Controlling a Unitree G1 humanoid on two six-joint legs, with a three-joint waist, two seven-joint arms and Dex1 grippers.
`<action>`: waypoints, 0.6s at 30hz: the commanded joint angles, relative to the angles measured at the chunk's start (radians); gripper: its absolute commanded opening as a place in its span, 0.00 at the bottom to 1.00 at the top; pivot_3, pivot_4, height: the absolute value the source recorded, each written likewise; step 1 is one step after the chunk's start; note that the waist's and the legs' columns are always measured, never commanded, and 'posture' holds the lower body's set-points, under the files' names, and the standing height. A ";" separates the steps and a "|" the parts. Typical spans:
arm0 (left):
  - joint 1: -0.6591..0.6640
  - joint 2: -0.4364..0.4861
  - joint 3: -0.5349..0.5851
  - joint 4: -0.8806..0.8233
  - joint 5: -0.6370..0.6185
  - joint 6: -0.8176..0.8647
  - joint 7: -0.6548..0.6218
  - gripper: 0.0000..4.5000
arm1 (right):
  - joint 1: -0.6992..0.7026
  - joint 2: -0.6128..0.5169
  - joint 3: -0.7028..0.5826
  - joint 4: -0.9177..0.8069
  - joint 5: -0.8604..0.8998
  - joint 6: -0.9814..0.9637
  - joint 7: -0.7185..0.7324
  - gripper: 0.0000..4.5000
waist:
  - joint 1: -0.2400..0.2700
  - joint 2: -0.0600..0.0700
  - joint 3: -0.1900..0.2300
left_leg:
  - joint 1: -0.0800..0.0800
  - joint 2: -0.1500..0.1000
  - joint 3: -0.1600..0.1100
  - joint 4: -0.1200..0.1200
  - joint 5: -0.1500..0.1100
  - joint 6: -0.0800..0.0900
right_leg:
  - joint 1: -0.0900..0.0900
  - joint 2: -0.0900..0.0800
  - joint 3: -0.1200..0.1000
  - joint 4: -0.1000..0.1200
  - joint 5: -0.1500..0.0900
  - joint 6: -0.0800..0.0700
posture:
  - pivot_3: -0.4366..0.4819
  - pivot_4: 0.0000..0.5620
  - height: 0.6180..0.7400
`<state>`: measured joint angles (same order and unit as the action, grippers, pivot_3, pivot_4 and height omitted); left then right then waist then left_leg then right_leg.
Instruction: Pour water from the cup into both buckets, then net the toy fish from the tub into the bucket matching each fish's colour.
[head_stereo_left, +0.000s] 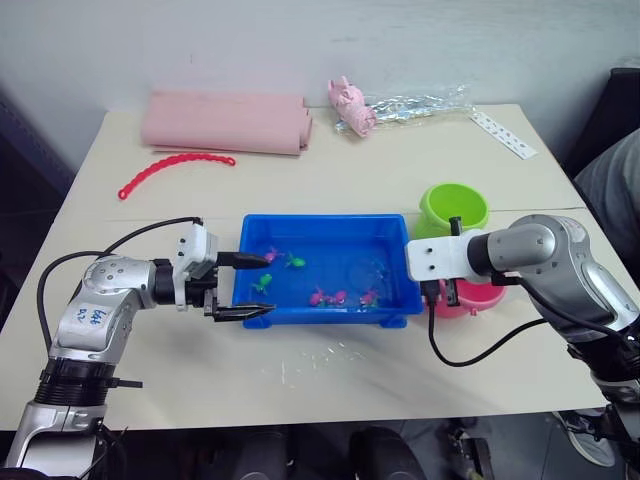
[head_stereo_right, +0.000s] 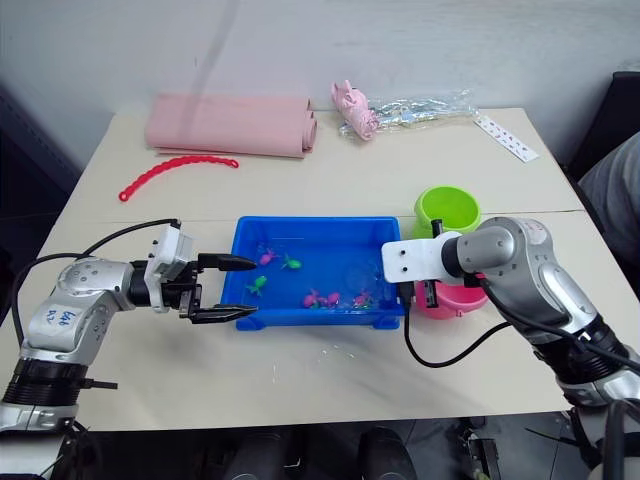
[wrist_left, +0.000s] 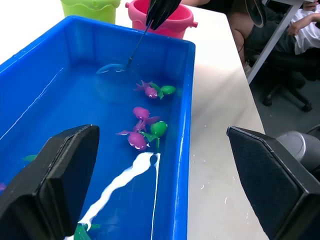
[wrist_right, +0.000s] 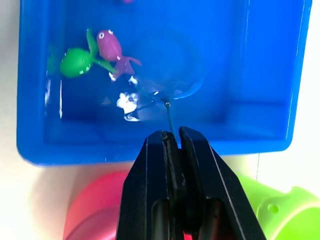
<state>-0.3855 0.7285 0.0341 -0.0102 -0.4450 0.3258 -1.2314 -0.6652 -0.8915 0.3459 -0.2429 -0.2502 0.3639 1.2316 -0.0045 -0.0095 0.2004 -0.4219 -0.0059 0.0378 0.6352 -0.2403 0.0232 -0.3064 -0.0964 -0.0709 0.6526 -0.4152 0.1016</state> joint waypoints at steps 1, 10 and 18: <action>0.011 0.020 0.035 -0.043 -0.021 -0.001 0.002 0.99 | -0.036 0.015 -0.016 -0.029 0.025 -0.019 0.010 0.00 | -0.001 0.000 0.000 | 0.000 0.000 0.000 0.000 0.000 0.000 | 0.000 0.000 0.000 0.000 0.000 0.000 | 0.48 0.27 1.00; 0.029 0.020 0.041 -0.059 -0.024 0.006 0.008 0.99 | -0.038 0.007 -0.008 -0.078 0.050 0.000 0.051 0.00 | 0.000 0.000 0.000 | 0.000 0.000 0.000 0.000 0.000 0.000 | 0.000 0.000 0.000 0.000 0.000 0.000 | 0.48 0.27 1.00; 0.032 0.017 0.039 -0.066 -0.028 0.012 0.012 0.99 | -0.040 -0.020 -0.015 -0.042 0.015 -0.062 0.032 0.00 | 0.000 0.000 0.000 | 0.000 0.000 0.000 0.000 0.000 0.000 | 0.000 0.000 0.000 0.000 0.000 0.000 | 0.48 0.27 1.00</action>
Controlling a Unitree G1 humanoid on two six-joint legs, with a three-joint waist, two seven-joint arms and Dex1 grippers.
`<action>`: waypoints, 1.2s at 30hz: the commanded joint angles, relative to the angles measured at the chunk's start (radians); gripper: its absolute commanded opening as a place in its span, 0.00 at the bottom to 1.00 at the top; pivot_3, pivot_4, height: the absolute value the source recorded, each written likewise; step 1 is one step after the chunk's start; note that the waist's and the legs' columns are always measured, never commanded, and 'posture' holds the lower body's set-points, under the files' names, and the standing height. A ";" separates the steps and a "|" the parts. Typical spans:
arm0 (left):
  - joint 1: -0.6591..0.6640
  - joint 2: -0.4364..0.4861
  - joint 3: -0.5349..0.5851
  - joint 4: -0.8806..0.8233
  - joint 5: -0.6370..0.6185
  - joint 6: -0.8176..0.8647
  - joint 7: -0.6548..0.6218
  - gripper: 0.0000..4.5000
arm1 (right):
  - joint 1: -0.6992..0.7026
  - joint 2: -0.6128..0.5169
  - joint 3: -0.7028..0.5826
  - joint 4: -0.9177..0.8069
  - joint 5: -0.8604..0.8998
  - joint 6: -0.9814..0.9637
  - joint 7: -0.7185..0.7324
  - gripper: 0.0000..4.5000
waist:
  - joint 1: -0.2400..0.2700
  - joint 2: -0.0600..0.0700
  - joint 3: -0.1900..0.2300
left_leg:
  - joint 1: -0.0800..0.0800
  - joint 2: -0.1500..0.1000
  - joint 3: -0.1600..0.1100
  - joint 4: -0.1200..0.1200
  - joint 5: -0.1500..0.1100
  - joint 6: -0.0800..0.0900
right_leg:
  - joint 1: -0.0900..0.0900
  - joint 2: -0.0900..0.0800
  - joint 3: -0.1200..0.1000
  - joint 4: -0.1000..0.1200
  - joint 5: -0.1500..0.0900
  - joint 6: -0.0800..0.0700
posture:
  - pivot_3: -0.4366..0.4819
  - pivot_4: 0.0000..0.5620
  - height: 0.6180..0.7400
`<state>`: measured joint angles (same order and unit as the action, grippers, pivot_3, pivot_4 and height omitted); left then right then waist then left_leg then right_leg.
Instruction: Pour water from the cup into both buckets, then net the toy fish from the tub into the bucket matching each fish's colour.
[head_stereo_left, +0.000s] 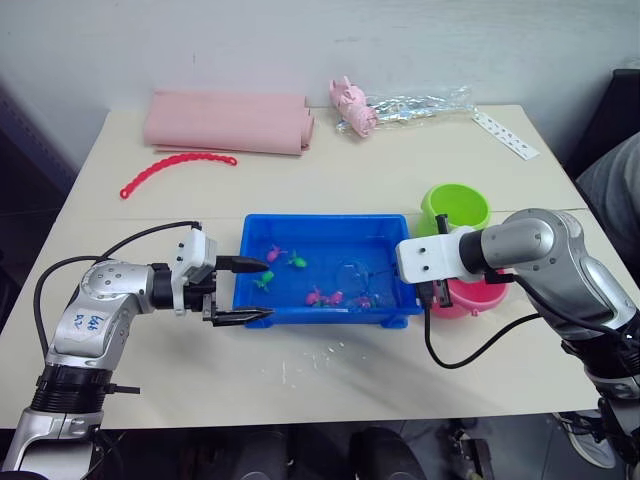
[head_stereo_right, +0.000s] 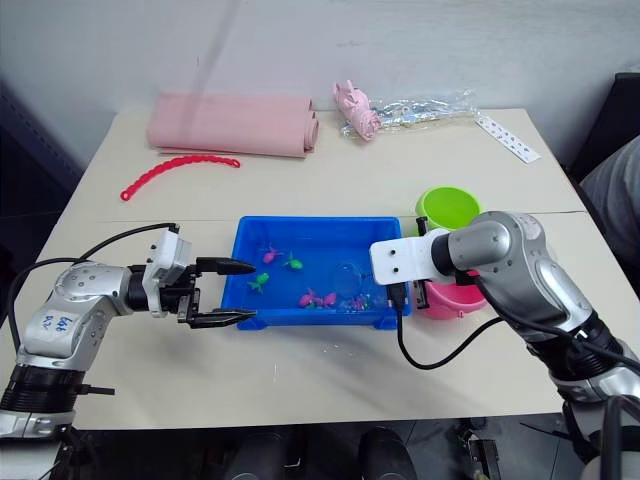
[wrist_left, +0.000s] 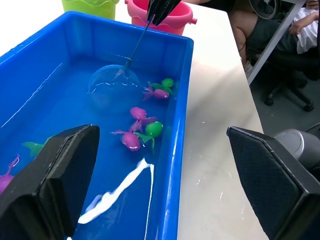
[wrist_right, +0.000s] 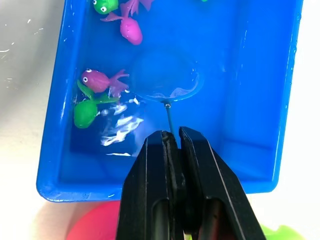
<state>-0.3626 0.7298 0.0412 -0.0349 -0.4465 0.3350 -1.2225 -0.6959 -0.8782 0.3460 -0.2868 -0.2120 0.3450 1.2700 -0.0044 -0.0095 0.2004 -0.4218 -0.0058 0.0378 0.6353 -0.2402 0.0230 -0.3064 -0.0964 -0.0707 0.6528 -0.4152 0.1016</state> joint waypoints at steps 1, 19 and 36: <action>0.009 0.016 0.032 -0.043 -0.027 0.004 0.003 0.99 | -0.007 -0.038 -0.016 0.008 -0.026 -0.052 -0.006 0.00 | 0.000 0.000 0.000 | 0.000 0.000 0.000 0.000 0.000 0.000 | 0.000 0.000 0.000 0.000 0.000 0.000 | 0.48 0.27 1.00; -0.002 0.027 0.036 -0.033 -0.034 -0.007 -0.020 0.99 | 0.038 -0.062 -0.015 -0.076 0.033 0.005 0.068 0.00 | 0.000 0.000 0.000 | 0.000 0.000 0.000 0.000 0.000 0.000 | 0.000 0.000 0.000 0.000 0.000 0.000 | 0.48 0.27 1.00; 0.001 0.038 0.033 -0.014 -0.019 -0.030 -0.031 0.99 | 0.038 -0.007 0.005 -0.012 0.050 -0.019 0.050 0.00 | 0.000 0.000 0.000 | 0.000 0.000 0.000 0.000 0.000 0.000 | 0.000 0.000 0.000 0.000 0.000 0.000 | 0.48 0.27 1.00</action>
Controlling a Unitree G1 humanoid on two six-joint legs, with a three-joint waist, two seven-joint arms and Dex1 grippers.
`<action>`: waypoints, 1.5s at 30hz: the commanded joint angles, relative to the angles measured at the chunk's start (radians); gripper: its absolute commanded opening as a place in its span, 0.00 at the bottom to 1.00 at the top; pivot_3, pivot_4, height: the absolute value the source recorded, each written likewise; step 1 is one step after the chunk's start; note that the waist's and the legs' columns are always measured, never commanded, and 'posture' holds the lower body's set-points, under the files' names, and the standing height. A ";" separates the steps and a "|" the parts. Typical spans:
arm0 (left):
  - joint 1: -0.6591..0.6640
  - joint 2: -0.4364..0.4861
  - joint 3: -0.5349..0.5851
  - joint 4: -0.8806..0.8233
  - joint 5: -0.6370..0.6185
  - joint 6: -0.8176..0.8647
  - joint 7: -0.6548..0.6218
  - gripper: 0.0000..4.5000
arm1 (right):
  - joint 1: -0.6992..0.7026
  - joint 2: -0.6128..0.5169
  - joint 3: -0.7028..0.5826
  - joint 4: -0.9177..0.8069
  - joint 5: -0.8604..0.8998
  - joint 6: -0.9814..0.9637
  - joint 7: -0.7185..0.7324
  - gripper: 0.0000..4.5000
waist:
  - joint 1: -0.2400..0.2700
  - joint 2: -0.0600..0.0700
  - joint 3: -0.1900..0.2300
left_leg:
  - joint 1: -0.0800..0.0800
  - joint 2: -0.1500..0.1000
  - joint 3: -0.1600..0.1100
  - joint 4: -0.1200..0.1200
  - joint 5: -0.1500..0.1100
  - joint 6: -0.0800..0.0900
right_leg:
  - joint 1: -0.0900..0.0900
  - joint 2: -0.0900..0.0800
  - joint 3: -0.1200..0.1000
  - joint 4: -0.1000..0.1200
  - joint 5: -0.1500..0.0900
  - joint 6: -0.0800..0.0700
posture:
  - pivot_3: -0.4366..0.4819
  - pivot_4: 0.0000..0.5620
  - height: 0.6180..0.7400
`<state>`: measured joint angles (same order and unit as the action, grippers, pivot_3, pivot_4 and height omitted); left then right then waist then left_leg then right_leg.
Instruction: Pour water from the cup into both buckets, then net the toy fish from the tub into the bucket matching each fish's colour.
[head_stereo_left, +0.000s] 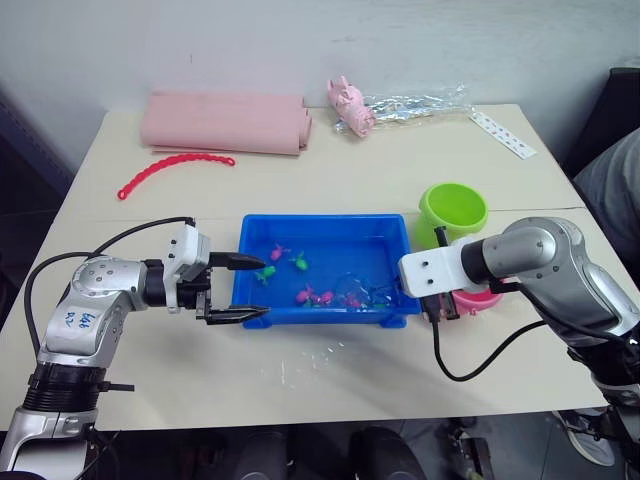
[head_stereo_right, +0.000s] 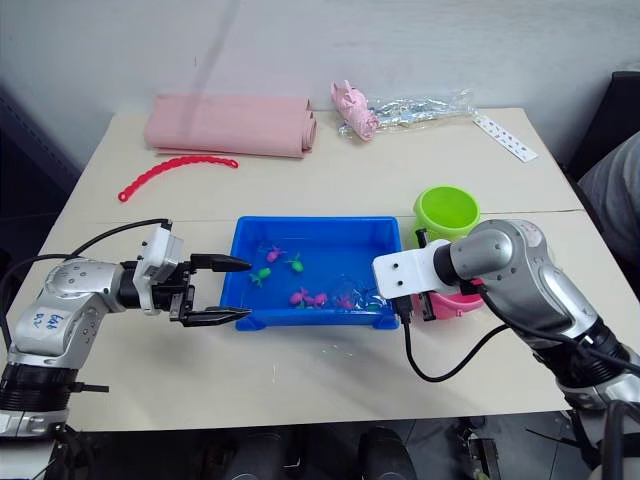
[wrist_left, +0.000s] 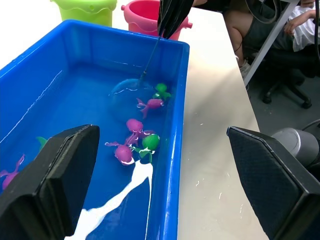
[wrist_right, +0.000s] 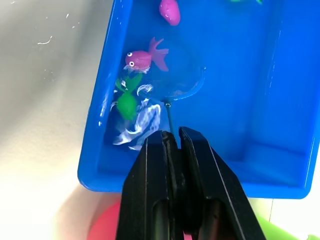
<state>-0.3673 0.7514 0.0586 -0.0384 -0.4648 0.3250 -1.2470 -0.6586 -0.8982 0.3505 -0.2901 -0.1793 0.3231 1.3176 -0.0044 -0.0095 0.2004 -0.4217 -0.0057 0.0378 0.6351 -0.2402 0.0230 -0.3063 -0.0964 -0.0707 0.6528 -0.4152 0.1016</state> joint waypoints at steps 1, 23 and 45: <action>0.006 0.019 0.017 -0.006 0.001 -0.023 -0.008 0.99 | -0.001 0.019 0.000 -0.009 0.024 0.010 0.005 0.00 | 0.000 0.000 0.000 | 0.000 0.000 0.000 0.000 0.000 0.000 | 0.000 0.000 0.000 0.000 0.000 0.000 | 0.48 0.27 1.00; 0.010 0.024 0.021 0.008 0.005 -0.042 0.001 0.99 | -0.031 0.023 -0.053 0.010 0.140 0.146 0.030 0.00 | 0.000 0.000 0.000 | 0.000 0.000 0.000 0.000 0.000 0.000 | 0.000 0.000 0.000 0.000 0.000 0.000 | 0.48 0.27 1.00; -0.001 0.111 0.024 0.114 0.069 -0.135 -0.044 0.99 | -0.029 0.145 0.045 0.047 0.088 0.038 -0.050 0.00 | -0.002 0.000 0.000 | 0.000 0.000 0.000 -0.001 0.000 0.000 | -0.001 0.000 0.000 0.000 0.000 0.000 | 0.48 0.27 1.00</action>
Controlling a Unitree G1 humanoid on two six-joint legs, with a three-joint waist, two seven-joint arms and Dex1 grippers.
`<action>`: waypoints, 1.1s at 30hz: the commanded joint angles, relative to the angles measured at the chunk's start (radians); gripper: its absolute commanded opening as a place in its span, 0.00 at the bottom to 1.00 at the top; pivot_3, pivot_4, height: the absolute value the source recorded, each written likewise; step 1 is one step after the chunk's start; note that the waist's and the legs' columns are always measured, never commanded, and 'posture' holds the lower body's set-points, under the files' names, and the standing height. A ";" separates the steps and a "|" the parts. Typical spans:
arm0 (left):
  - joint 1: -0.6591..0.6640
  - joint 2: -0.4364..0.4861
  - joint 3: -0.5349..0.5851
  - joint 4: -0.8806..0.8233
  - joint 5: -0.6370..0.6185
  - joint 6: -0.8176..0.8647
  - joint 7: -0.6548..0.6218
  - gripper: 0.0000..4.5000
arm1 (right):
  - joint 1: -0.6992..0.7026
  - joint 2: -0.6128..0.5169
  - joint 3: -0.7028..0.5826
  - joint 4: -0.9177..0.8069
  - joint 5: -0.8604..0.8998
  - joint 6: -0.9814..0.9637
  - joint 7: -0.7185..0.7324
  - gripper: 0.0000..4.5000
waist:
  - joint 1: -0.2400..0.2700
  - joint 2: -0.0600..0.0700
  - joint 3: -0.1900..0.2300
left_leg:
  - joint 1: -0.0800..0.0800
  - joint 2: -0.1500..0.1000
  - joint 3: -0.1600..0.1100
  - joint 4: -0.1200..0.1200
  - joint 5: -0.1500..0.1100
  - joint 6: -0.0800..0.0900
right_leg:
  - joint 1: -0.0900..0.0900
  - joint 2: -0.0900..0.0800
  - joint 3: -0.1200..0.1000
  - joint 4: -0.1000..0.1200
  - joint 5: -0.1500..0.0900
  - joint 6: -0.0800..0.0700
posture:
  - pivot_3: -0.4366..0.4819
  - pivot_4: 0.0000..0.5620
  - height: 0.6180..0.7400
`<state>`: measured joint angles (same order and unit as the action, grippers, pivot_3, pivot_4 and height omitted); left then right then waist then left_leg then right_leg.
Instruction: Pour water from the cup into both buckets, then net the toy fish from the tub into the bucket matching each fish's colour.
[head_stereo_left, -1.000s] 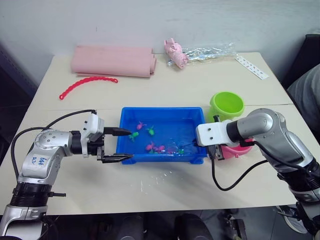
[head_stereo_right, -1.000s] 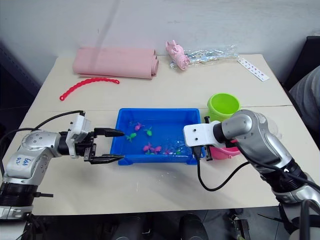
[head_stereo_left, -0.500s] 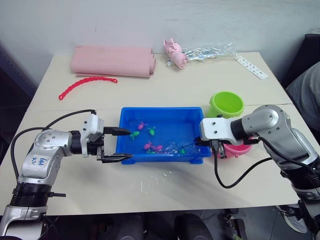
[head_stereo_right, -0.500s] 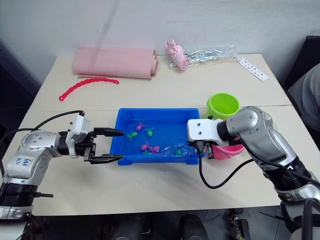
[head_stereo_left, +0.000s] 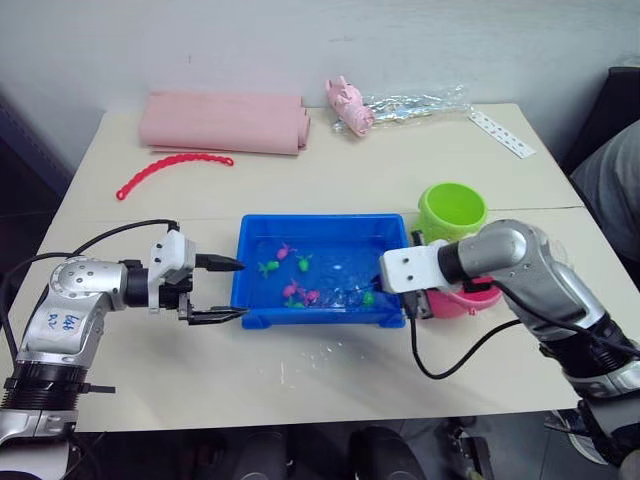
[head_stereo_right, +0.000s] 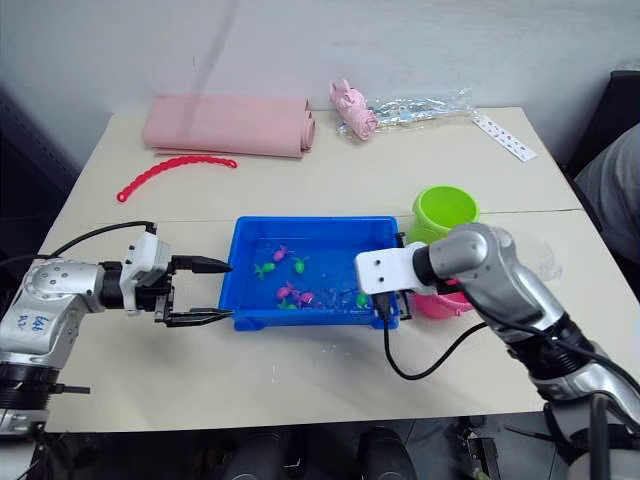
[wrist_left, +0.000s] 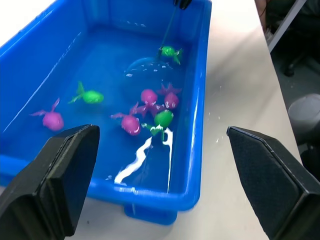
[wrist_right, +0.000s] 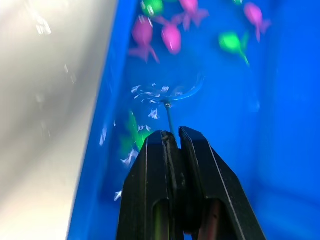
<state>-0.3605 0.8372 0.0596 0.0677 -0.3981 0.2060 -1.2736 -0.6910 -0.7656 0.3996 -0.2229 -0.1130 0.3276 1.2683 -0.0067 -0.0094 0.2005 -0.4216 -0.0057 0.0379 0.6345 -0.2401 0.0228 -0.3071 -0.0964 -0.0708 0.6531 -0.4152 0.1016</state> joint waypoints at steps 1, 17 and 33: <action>-0.006 0.032 0.025 0.016 0.005 -0.018 -0.022 0.99 | 0.004 0.021 -0.005 -0.018 0.028 0.050 0.001 0.00 | 0.000 0.000 0.000 | 0.000 0.000 0.000 0.000 0.000 0.000 | 0.000 0.000 0.000 0.000 0.000 0.000 | 0.48 0.27 1.00; 0.022 0.053 0.042 0.006 -0.011 -0.005 -0.028 0.99 | -0.023 0.019 -0.036 -0.021 0.175 0.403 0.038 0.00 | 0.000 0.000 0.000 | 0.000 0.000 0.000 -0.001 0.000 0.000 | 0.000 0.000 0.000 0.000 0.000 0.000 | 0.48 0.27 1.00; 0.025 0.054 0.051 -0.015 -0.018 0.019 -0.015 0.99 | -0.011 0.056 -0.070 0.025 0.316 0.549 -0.006 0.00 | -0.002 0.000 0.000 | 0.000 0.000 0.000 -0.002 0.000 0.000 | -0.001 0.000 0.000 0.000 0.000 0.000 | 0.48 0.27 1.00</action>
<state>-0.3408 0.8757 0.0720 0.0844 -0.3997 0.2212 -1.2900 -0.7064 -0.7182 0.3428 -0.1850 0.1619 0.8641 1.2516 -0.0086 -0.0094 0.2005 -0.4216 -0.0057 0.0379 0.6326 -0.2402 0.0228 -0.3077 -0.0964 -0.0707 0.6530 -0.4152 0.1015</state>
